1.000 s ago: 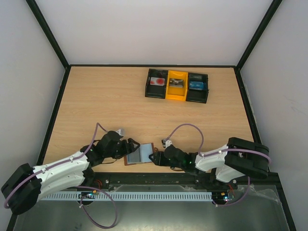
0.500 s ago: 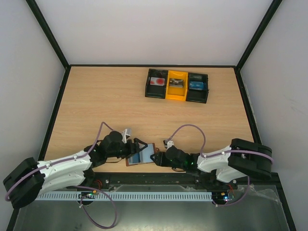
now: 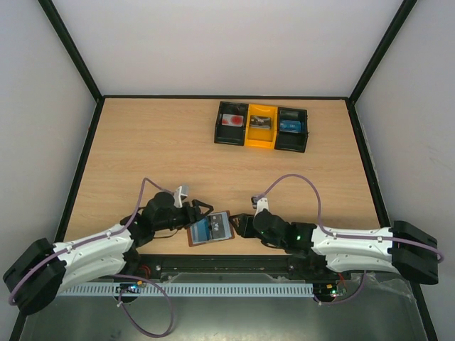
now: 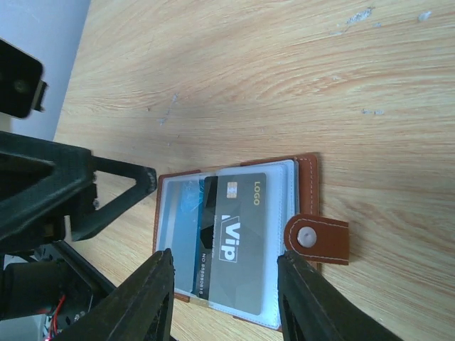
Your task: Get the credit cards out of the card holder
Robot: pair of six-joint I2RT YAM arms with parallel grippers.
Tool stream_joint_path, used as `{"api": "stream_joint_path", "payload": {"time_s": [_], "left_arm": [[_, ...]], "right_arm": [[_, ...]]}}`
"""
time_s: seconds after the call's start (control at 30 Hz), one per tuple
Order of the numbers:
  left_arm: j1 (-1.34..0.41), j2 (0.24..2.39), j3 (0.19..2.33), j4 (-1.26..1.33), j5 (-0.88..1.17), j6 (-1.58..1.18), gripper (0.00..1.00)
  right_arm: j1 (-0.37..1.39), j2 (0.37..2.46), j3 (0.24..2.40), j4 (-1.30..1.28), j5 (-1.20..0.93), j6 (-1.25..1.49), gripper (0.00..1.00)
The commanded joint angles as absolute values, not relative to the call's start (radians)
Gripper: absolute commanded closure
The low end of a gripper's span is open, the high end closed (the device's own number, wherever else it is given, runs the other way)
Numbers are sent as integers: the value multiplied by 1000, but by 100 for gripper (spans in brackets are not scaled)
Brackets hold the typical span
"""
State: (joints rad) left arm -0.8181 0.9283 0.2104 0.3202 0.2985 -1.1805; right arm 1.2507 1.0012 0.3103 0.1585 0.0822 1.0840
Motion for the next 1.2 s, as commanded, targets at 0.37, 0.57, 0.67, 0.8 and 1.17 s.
{"api": "stream_joint_path", "payload": {"time_s": [0.37, 0.57, 0.67, 0.8, 1.17], "left_arm": [[-769, 1007, 164, 318, 319, -1127, 52], [-765, 1061, 161, 328, 308, -1121, 55], [-765, 1098, 161, 348, 317, -1121, 56], [-765, 1132, 142, 396, 326, -1139, 58], [-778, 1230, 145, 544, 367, -1171, 65]], "right_arm": [[1255, 1250, 437, 230, 59, 1009, 78], [1246, 1380, 467, 273, 19, 992, 81], [1244, 1416, 451, 313, 2, 998, 82], [1244, 1448, 419, 347, -12, 1018, 85], [1244, 1466, 339, 436, -34, 1067, 87]]}}
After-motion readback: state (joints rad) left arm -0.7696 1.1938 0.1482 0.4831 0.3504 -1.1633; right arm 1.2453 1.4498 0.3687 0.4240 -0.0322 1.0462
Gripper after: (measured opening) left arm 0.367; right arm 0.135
